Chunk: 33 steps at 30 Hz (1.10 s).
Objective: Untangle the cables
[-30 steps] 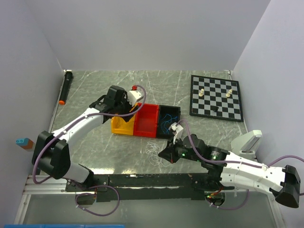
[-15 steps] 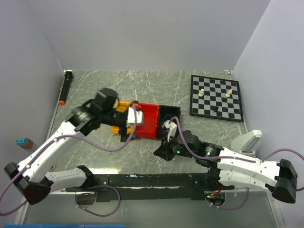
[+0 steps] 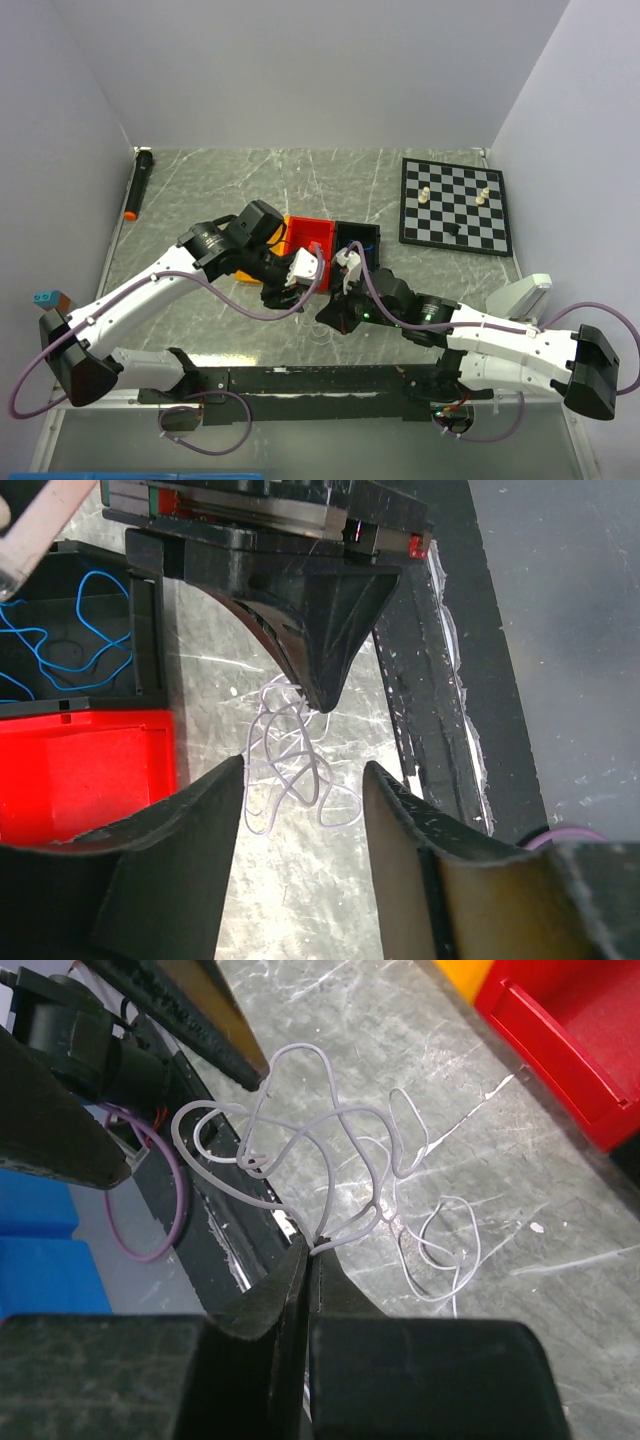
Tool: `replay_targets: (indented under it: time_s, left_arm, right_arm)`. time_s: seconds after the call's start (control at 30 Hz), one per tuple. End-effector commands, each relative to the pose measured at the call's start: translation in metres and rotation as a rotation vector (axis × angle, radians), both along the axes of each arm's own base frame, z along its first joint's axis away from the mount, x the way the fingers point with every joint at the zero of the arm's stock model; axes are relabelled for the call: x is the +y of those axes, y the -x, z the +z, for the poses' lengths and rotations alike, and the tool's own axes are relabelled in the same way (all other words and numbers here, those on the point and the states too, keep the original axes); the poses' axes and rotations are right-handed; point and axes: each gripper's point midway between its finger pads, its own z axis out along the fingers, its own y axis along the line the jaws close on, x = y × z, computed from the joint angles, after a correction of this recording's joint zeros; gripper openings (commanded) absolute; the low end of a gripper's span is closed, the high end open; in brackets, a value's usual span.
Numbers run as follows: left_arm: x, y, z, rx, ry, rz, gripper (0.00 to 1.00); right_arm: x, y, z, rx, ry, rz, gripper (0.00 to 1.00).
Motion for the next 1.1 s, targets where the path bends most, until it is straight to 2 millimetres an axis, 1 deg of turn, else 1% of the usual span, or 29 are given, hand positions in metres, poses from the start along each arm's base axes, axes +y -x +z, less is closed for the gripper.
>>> replay_targets:
  time_s: [0.0,0.07,0.13,0.17,0.27,0.37,0.43,0.47,0.5,0.53,0.57,0.63,0.7,0.8,0.87,0.93,1.07]
  left_arm:
    - [-0.007,0.003,0.002,0.003,0.020,-0.025,0.54]
    - [-0.006,0.001,-0.002,0.002,0.007,-0.016,0.49]
    - [-0.005,-0.001,-0.004,-0.009,0.002,-0.011,0.41]
    - [-0.006,-0.002,-0.005,-0.013,0.003,-0.007,0.33]
    - [-0.008,-0.006,-0.005,-0.019,0.000,0.011,0.18]
    - [-0.009,-0.015,-0.006,-0.047,-0.004,0.052,0.01]
    - [-0.009,-0.025,-0.004,-0.079,-0.006,0.094,0.01]
    - [-0.010,-0.028,-0.002,-0.093,-0.001,0.107,0.01]
    - [-0.011,-0.032,0.004,-0.109,0.015,0.121,0.01]
    - [-0.013,-0.034,0.010,-0.120,0.032,0.136,0.01]
    - [-0.014,-0.037,0.014,-0.124,0.038,0.152,0.01]
    - [-0.015,-0.038,0.021,-0.126,0.052,0.160,0.01]
    - [-0.014,-0.037,0.022,-0.123,0.056,0.162,0.01]
    - [-0.013,-0.036,0.023,-0.121,0.056,0.165,0.01]
    - [-0.011,-0.036,0.023,-0.120,0.057,0.165,0.01]
    - [-0.010,-0.036,0.022,-0.117,0.051,0.168,0.01]
    - [-0.011,-0.037,0.029,-0.111,0.066,0.179,0.01]
  right_arm:
    - [0.014,-0.009,0.036,-0.067,-0.094,-0.006,0.00]
    - [0.014,-0.010,0.038,-0.072,-0.100,-0.010,0.00]
    - [0.014,-0.011,0.040,-0.075,-0.104,-0.013,0.00]
    - [0.014,-0.012,0.041,-0.076,-0.105,-0.016,0.00]
    - [0.014,-0.013,0.041,-0.076,-0.105,-0.017,0.00]
    - [0.014,-0.012,0.042,-0.075,-0.110,-0.017,0.00]
    - [0.011,-0.011,0.040,-0.072,-0.103,-0.019,0.00]
    - [0.008,-0.011,0.038,-0.069,-0.098,-0.025,0.03]
    - [0.006,-0.011,0.034,-0.064,-0.090,-0.032,0.10]
    - [0.002,-0.010,0.029,-0.059,-0.081,-0.042,0.22]
    - [-0.002,-0.009,0.024,-0.053,-0.074,-0.048,0.30]
    - [-0.009,-0.007,0.012,-0.037,-0.059,-0.065,0.38]
    - [-0.017,-0.004,-0.004,-0.016,-0.033,-0.075,0.46]
    - [-0.022,-0.002,-0.015,0.001,-0.020,-0.088,0.49]
    - [-0.023,-0.002,-0.016,0.002,-0.026,-0.091,0.49]
    - [-0.023,-0.002,-0.019,0.004,-0.018,-0.092,0.48]
    - [-0.019,-0.006,-0.024,-0.001,-0.012,-0.096,0.45]
